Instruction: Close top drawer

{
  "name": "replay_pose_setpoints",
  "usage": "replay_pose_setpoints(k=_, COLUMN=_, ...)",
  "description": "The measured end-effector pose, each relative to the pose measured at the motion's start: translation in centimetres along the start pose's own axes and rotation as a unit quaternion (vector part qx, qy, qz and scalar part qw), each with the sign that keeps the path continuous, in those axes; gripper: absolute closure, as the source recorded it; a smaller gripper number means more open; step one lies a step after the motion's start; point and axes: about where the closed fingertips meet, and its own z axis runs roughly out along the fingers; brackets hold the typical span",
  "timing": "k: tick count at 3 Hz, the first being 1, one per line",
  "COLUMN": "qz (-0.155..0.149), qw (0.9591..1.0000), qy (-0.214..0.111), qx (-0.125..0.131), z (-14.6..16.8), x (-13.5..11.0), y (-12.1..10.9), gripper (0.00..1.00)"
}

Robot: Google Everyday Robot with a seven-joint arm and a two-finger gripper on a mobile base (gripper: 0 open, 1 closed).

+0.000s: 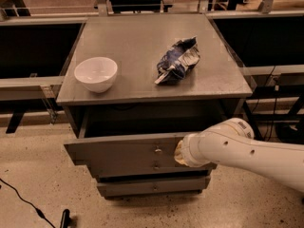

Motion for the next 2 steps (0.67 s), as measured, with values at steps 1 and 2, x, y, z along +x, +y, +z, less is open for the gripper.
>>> replay_pose_setpoints(k=1, qz=0.000, qw=1.0000, qy=0.000, qx=0.000, z=0.00, x=0.00, y=0.00, gripper=0.28)
replay_pose_setpoints(k=2, qz=0.000, qw=1.0000, qy=0.000, qx=0.000, z=0.00, x=0.00, y=0.00, gripper=0.00)
